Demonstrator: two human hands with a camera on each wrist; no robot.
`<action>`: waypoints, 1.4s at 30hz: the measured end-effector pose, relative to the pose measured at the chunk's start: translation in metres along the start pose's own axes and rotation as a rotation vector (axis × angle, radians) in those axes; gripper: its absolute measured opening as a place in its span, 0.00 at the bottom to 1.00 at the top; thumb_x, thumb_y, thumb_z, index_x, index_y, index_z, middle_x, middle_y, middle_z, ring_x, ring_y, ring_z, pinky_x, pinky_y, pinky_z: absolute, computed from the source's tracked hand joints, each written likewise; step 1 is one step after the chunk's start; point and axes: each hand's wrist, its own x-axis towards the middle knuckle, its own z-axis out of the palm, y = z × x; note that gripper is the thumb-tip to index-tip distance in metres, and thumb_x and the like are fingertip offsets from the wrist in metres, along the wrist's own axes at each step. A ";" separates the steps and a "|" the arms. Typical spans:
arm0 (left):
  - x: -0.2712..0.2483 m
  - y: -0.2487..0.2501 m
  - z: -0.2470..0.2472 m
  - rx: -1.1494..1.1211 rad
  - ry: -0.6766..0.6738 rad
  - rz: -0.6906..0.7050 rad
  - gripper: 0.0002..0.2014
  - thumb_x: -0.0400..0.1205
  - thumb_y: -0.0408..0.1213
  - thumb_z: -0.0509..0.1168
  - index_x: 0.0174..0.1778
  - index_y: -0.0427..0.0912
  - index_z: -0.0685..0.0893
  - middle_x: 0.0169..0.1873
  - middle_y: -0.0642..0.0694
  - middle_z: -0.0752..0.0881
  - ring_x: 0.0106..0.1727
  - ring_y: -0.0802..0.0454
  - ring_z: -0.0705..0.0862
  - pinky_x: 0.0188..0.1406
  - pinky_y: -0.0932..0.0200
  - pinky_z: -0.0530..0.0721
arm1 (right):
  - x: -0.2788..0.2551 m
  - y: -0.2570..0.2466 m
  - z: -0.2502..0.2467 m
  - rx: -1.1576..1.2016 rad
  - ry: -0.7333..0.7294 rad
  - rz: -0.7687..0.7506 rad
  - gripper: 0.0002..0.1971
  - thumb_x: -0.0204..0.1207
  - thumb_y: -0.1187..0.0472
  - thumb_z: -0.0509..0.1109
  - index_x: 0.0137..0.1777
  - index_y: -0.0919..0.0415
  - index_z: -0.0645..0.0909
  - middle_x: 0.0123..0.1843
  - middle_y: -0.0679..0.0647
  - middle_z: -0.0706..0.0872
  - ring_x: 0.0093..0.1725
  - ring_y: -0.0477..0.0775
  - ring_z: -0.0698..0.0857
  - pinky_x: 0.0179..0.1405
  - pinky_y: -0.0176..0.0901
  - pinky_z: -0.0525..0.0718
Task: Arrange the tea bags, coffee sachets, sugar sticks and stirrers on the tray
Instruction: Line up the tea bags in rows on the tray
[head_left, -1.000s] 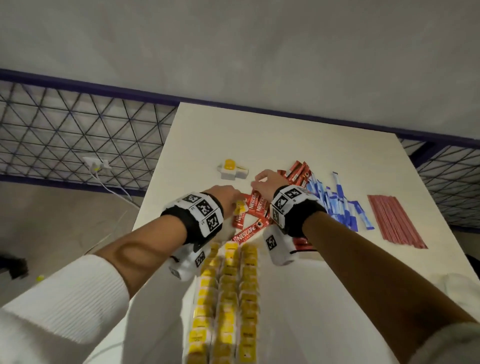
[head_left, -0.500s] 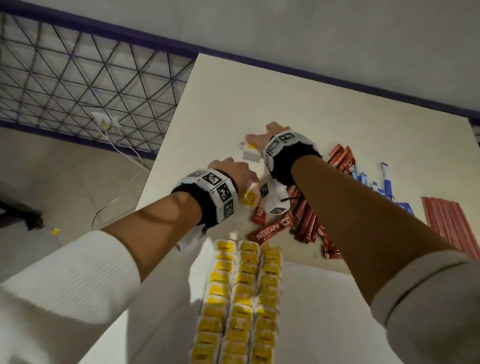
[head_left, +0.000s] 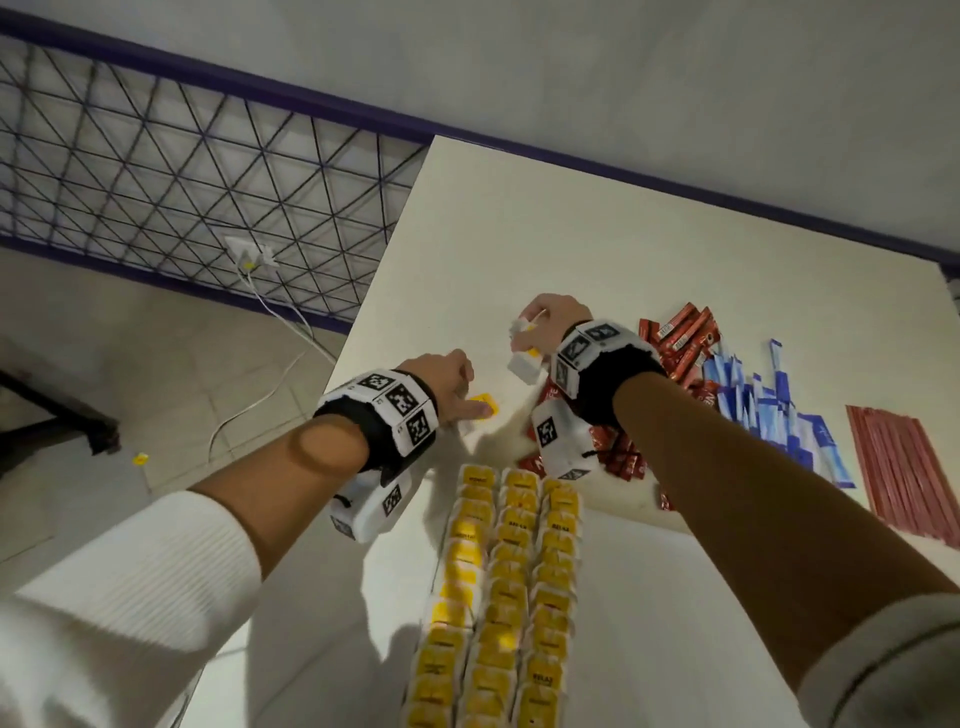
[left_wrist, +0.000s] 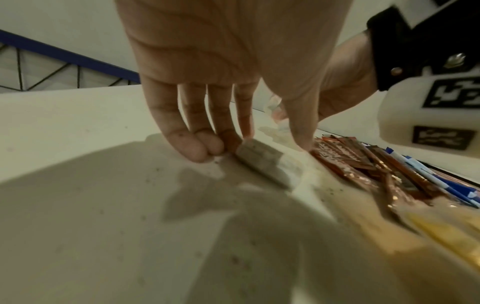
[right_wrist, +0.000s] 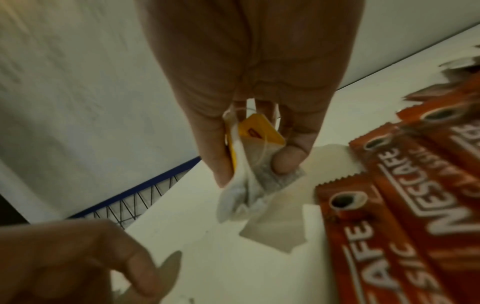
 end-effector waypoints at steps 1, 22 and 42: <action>-0.001 0.002 0.004 0.023 0.007 -0.017 0.22 0.76 0.52 0.69 0.57 0.43 0.72 0.52 0.46 0.81 0.56 0.44 0.80 0.53 0.55 0.75 | -0.008 0.000 -0.001 0.019 0.010 -0.008 0.10 0.69 0.64 0.75 0.47 0.57 0.77 0.41 0.51 0.78 0.45 0.53 0.76 0.25 0.32 0.69; -0.137 0.021 0.015 -1.255 0.153 -0.053 0.14 0.78 0.18 0.51 0.37 0.41 0.72 0.21 0.49 0.83 0.24 0.55 0.83 0.33 0.58 0.83 | -0.197 -0.020 0.006 0.286 0.057 -0.383 0.11 0.67 0.64 0.78 0.43 0.53 0.79 0.39 0.42 0.76 0.32 0.38 0.72 0.30 0.25 0.69; -0.192 0.066 0.105 -1.626 -0.237 -0.082 0.06 0.83 0.39 0.59 0.50 0.47 0.81 0.35 0.46 0.90 0.32 0.52 0.90 0.27 0.59 0.88 | -0.273 0.066 0.040 0.818 -0.018 0.028 0.15 0.74 0.64 0.72 0.59 0.62 0.76 0.42 0.60 0.85 0.38 0.53 0.85 0.47 0.41 0.87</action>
